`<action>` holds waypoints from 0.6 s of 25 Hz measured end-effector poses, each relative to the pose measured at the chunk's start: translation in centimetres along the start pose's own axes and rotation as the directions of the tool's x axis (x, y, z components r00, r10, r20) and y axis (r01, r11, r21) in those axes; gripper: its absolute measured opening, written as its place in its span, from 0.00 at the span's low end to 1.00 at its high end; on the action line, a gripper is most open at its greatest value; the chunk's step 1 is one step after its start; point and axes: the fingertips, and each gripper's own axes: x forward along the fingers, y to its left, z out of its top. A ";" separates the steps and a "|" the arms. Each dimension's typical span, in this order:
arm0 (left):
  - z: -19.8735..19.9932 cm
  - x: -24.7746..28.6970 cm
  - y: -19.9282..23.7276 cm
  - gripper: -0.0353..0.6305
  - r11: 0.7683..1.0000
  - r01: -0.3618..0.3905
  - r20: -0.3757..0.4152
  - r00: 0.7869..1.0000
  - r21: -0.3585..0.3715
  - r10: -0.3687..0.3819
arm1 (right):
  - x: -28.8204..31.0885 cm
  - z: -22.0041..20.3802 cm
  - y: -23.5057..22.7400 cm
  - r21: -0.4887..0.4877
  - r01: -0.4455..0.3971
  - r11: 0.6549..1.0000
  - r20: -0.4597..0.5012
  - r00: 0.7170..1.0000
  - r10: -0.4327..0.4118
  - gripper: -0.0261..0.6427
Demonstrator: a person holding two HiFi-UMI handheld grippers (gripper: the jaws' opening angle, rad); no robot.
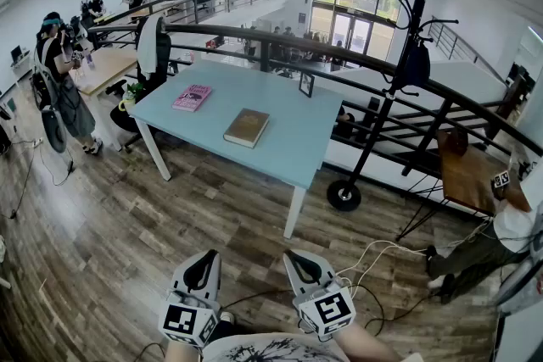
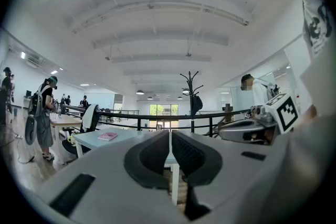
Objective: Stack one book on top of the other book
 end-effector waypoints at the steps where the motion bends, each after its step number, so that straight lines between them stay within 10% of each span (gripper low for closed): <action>1: 0.0 0.2 0.1 0.08 1.000 0.002 0.001 1.000 -0.003 -0.002 | 0.2 0.0 -0.1 0.002 -0.001 1.000 0.003 1.000 0.001 0.03; 15: -0.2 1.7 5.2 0.08 0.999 0.034 0.009 0.999 -0.002 -0.034 | 5.1 0.0 0.2 0.028 0.061 0.998 0.002 0.998 -0.061 0.03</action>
